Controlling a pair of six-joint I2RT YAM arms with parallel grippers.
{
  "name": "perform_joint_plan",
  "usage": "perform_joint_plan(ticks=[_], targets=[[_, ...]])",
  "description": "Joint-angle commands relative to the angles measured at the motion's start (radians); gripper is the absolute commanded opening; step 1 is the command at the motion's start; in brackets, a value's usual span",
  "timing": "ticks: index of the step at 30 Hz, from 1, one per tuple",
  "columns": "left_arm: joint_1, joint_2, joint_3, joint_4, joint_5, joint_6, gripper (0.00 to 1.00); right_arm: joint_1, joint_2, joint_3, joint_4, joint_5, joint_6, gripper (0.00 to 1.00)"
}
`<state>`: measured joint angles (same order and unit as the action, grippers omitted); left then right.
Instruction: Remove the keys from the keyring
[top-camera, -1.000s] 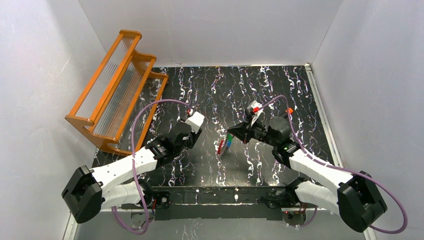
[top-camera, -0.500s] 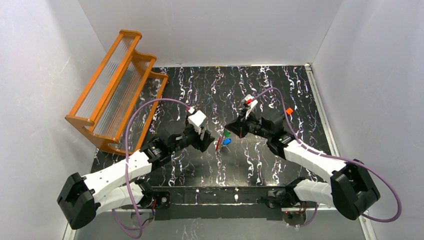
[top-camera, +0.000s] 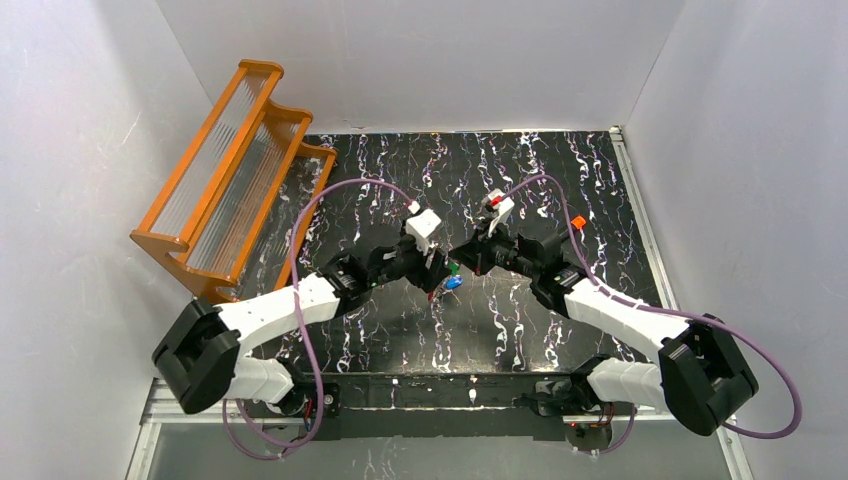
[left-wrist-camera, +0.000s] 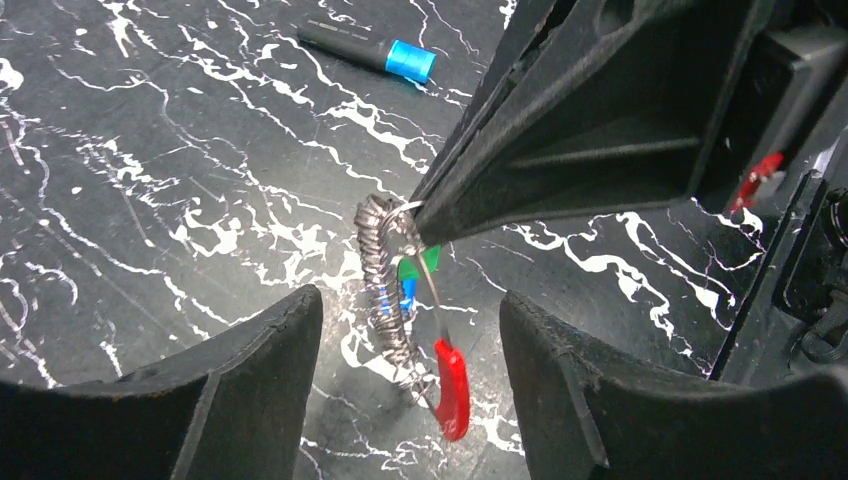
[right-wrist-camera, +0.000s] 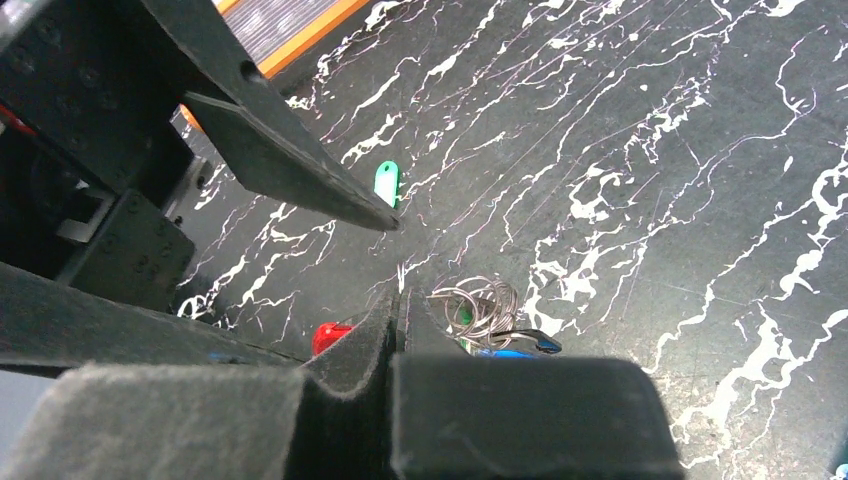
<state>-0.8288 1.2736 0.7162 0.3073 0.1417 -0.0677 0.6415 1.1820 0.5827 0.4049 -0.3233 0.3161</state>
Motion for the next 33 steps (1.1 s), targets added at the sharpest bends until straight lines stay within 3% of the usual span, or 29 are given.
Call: perform_joint_plan(ticks=[1,3,7,9,13,18,22,26,33], targets=[[0.0,0.065,0.067,0.044,0.054,0.017,0.6,0.01,0.01,0.048,0.046,0.018,0.031,0.01],[0.002,0.086,0.079,0.033,0.058,0.043,0.47,0.01,0.013,0.045,0.056,0.015,0.038,0.01],[0.007,0.075,0.068,0.028,0.059,0.063,0.11,0.01,-0.009,0.025,0.073,0.024,0.033,0.01],[0.012,0.049,0.042,0.044,0.063,0.09,0.0,0.01,-0.034,0.001,0.097,0.042,0.028,0.09],[0.03,-0.007,0.005,0.049,0.05,0.097,0.0,0.01,-0.114,-0.06,0.112,0.093,-0.049,0.27],[0.04,-0.039,0.015,0.03,0.046,0.076,0.0,0.01,-0.193,-0.144,0.11,0.117,-0.18,0.39],[0.042,-0.057,0.022,0.015,0.025,0.039,0.0,0.01,-0.252,-0.239,0.218,0.09,-0.233,0.5],[0.042,-0.074,0.022,0.017,0.001,-0.012,0.0,0.011,-0.248,-0.31,0.349,0.028,-0.261,0.53],[0.042,-0.092,0.024,0.028,-0.034,-0.084,0.0,0.011,-0.081,-0.34,0.578,-0.07,-0.254,0.53]])
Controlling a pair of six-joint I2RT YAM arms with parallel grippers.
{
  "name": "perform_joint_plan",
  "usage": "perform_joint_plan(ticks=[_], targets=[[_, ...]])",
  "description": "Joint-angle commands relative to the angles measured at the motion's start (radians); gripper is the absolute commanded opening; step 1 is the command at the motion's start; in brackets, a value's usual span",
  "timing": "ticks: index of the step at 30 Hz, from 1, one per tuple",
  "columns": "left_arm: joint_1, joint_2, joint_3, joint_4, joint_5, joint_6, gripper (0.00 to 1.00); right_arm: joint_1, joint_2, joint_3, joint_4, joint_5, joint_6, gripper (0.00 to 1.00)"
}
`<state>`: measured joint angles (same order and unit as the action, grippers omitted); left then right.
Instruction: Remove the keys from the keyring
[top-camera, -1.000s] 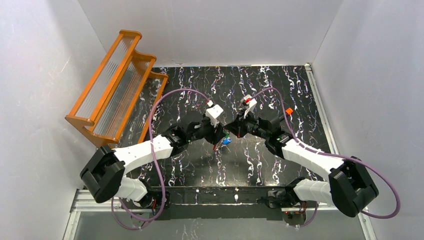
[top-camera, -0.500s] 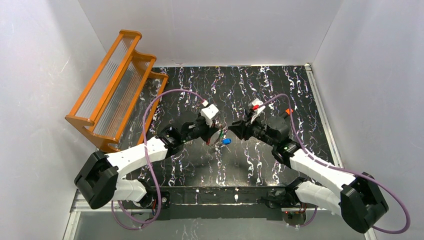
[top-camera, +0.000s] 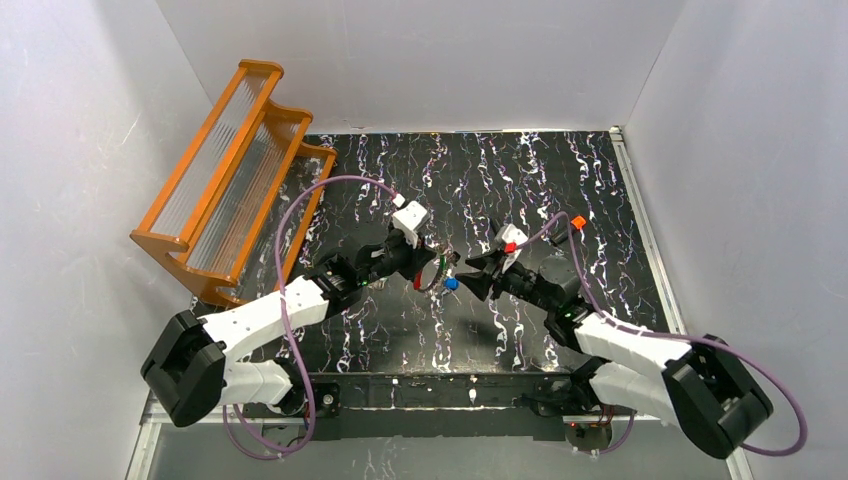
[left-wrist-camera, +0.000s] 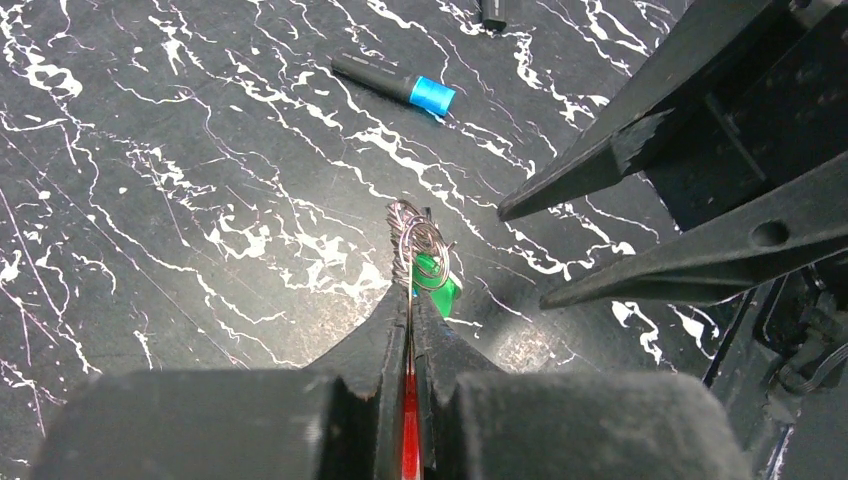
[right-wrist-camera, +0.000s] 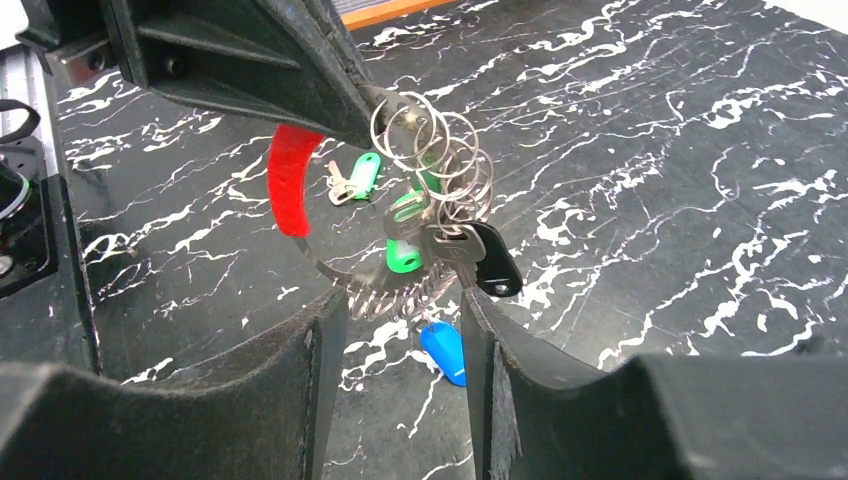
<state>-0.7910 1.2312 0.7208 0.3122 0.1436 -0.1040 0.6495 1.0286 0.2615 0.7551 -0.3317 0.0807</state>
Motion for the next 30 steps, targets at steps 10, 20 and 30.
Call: perform_joint_plan(ticks=[10,20,30], targets=[[0.005,-0.099,0.021,0.021,-0.034,-0.034,0.0,0.004,0.318,-0.069,0.443,-0.087,-0.079,0.55],[0.008,-0.141,0.035,0.014,0.052,0.007,0.0,0.004,0.604,-0.044,0.759,-0.143,-0.118,0.57],[0.016,-0.153,0.038,0.05,0.109,-0.013,0.0,0.005,0.793,0.006,1.009,-0.167,-0.092,0.57]])
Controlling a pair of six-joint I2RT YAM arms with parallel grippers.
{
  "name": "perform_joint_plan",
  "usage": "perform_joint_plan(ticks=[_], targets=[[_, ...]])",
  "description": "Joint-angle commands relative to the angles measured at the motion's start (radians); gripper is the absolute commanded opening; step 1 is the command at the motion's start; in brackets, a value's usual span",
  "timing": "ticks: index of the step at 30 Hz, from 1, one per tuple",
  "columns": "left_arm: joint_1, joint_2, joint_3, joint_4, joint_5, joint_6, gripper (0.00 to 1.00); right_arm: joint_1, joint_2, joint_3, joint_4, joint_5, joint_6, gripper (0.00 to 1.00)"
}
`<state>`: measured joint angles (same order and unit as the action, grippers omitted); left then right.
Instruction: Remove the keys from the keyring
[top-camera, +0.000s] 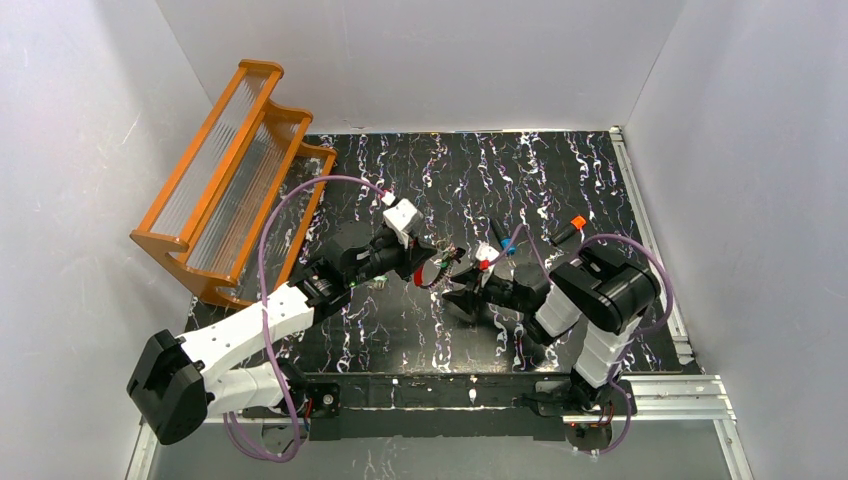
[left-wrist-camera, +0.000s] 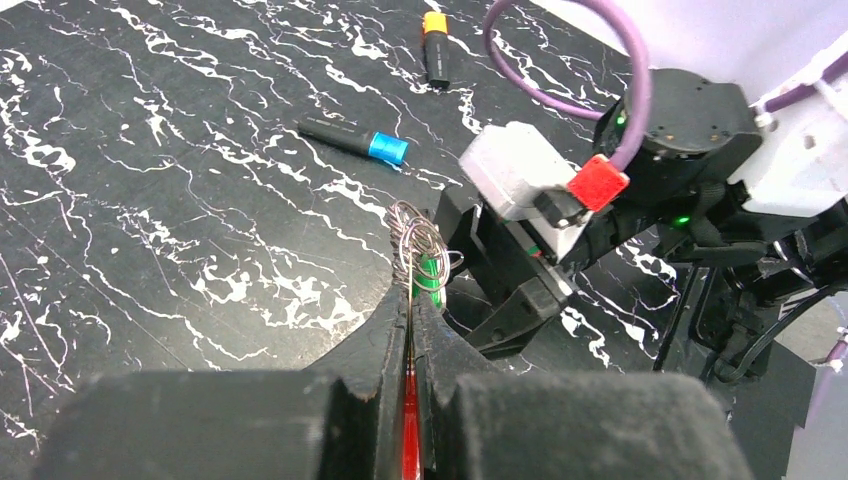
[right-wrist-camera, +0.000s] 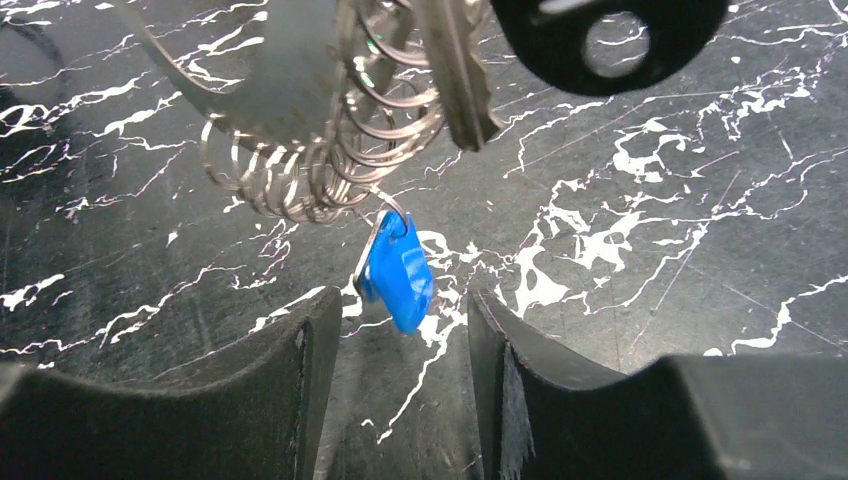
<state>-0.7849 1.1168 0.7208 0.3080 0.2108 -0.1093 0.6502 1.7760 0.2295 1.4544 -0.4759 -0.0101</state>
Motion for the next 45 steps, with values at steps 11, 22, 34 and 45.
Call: perform_joint_plan(ticks=[11,22,34,45], targets=[[0.015,-0.034,0.037,0.08,0.046,-0.04,0.0,0.041,0.084,0.069,0.367,0.065,0.012,0.54],[0.015,-0.033,0.033,0.087,0.023,-0.063,0.0,0.074,0.007,0.048,0.367,0.178,-0.033,0.52],[0.025,-0.048,0.038,0.049,-0.074,-0.057,0.0,0.074,-0.03,-0.002,0.367,0.18,-0.027,0.11],[0.033,-0.075,0.015,0.026,-0.19,-0.041,0.0,0.074,-0.274,-0.084,0.11,0.187,-0.07,0.01]])
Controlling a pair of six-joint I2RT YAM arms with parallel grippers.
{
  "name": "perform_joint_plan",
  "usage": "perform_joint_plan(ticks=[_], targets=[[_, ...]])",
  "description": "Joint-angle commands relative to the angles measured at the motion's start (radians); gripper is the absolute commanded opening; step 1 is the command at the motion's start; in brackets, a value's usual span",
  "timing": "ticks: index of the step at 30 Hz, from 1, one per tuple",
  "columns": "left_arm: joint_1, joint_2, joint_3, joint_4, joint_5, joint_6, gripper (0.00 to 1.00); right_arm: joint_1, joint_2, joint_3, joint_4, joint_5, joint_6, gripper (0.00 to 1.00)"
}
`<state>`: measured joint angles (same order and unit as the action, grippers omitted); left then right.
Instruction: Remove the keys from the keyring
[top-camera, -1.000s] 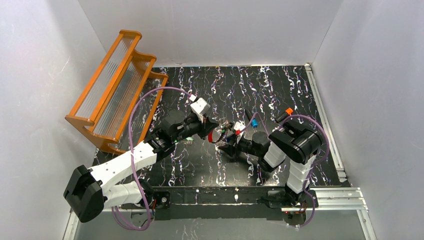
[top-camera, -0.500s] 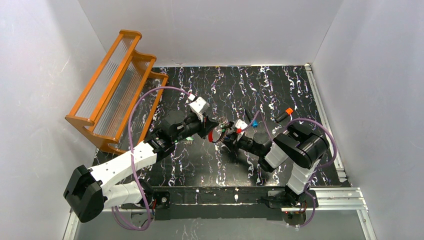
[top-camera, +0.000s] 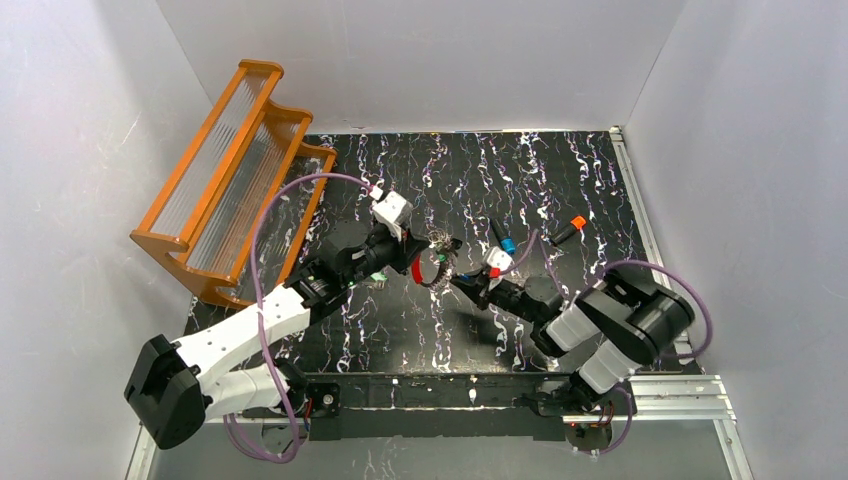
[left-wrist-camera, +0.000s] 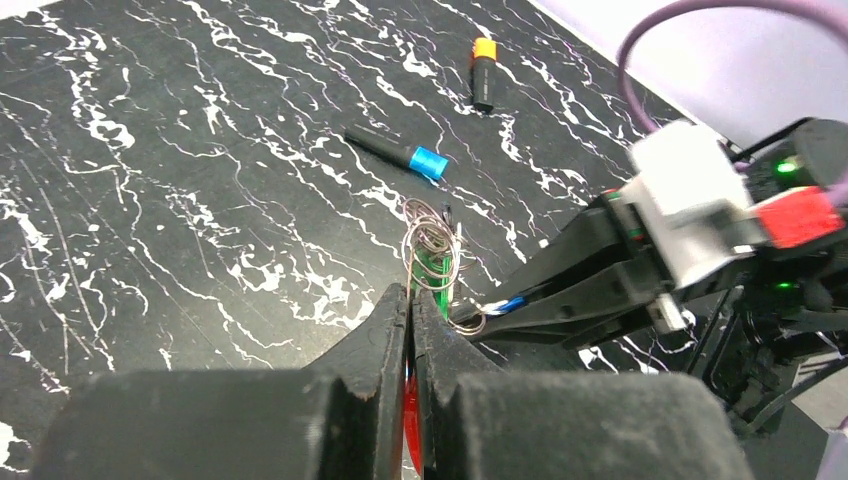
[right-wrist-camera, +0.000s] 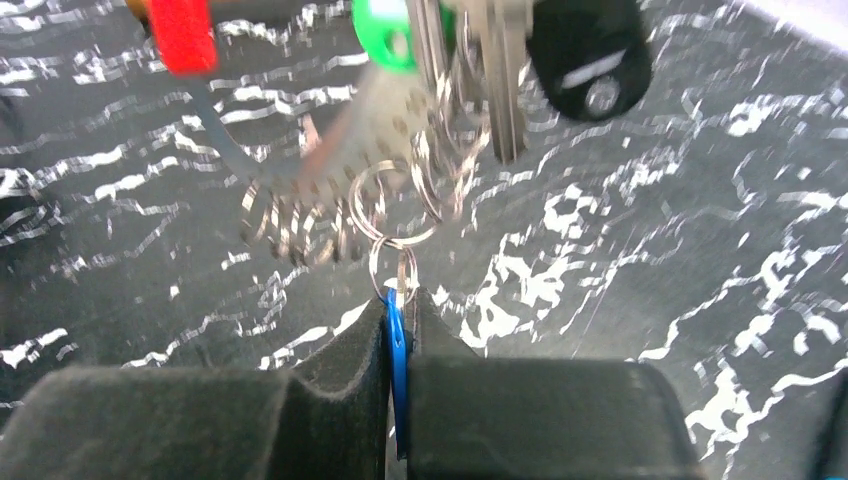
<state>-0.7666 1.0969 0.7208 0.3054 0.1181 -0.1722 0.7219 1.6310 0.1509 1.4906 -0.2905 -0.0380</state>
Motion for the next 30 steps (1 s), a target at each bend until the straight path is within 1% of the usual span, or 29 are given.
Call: perform_joint_plan(ticks=[1,2,4,6,10,12,16,18,22,25,27,30], targets=[[0.015,-0.06,0.007,0.031,-0.103,0.018,0.0,0.003,-0.19,0.007,-0.034,0.002,-0.054,0.01],[0.014,-0.066,-0.006,0.039,-0.14,0.009,0.0,0.003,-0.251,0.026,-0.151,0.003,-0.07,0.01],[0.014,-0.076,-0.038,0.06,-0.166,-0.021,0.0,0.003,-0.382,0.092,-0.446,-0.006,-0.113,0.01],[0.015,-0.088,-0.071,0.078,-0.179,-0.056,0.03,0.002,-0.476,0.154,-0.672,-0.014,-0.151,0.01],[0.016,-0.123,-0.158,0.135,-0.194,-0.144,0.12,0.002,-0.575,0.271,-1.014,-0.063,-0.216,0.01],[0.016,-0.143,-0.192,0.151,-0.213,-0.18,0.21,0.003,-0.586,0.354,-1.161,-0.082,-0.248,0.01],[0.015,-0.181,-0.24,0.152,-0.238,-0.217,0.4,0.004,-0.573,0.51,-1.402,-0.094,-0.328,0.01],[0.016,-0.198,-0.249,0.139,-0.248,-0.221,0.47,0.004,-0.543,0.603,-1.526,-0.098,-0.37,0.01],[0.016,-0.229,-0.246,0.106,-0.273,-0.202,0.57,0.003,-0.448,0.783,-1.744,-0.107,-0.437,0.01],[0.016,-0.256,-0.226,0.059,-0.288,-0.165,0.62,0.003,-0.381,0.892,-1.864,-0.085,-0.487,0.01],[0.016,-0.28,-0.21,0.028,-0.299,-0.134,0.64,0.007,-0.353,0.942,-1.911,-0.073,-0.528,0.01],[0.016,-0.297,-0.188,-0.001,-0.292,-0.075,0.66,0.015,-0.344,0.981,-1.923,-0.072,-0.586,0.01]])
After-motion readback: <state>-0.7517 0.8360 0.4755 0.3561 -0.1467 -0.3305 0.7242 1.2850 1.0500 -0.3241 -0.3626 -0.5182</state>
